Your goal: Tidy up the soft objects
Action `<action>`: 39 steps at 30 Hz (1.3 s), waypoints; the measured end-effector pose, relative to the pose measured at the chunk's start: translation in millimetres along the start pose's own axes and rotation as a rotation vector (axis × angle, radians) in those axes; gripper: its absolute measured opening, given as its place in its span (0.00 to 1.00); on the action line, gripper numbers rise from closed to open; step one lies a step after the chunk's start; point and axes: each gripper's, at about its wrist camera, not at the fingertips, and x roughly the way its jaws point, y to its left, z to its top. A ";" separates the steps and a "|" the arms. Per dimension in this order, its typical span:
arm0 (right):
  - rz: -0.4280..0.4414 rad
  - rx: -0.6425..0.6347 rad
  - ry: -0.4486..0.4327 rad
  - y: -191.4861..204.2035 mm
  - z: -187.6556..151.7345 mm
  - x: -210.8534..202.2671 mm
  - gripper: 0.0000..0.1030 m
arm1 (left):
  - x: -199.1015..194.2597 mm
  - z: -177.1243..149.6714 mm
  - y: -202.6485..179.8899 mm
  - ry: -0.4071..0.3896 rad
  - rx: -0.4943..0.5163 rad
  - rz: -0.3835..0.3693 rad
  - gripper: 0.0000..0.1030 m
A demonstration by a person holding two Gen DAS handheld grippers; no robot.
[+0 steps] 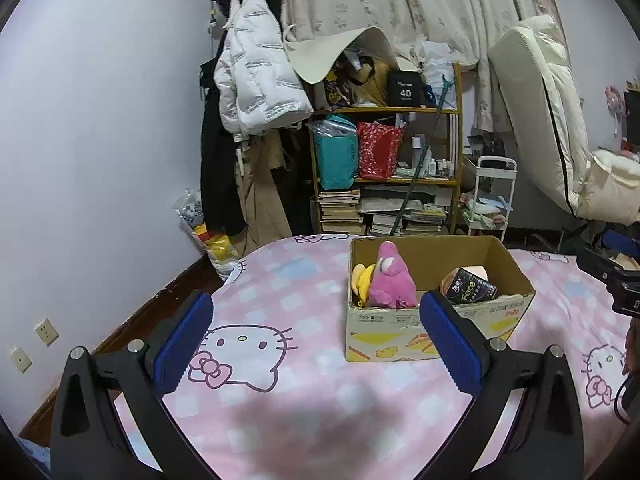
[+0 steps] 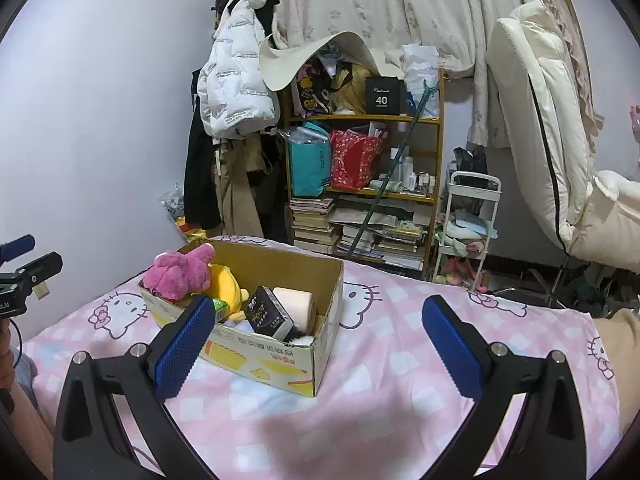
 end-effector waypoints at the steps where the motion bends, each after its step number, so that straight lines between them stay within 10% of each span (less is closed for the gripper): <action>1: 0.003 -0.002 0.002 0.0 0.0 0.6 1.00 | 0.3 -0.2 -1.0 0.000 0.007 0.000 0.99; 39: 0.007 -0.004 -0.002 6.8 -4.2 0.7 1.00 | 13.1 -5.6 -12.0 0.030 0.055 -0.001 0.99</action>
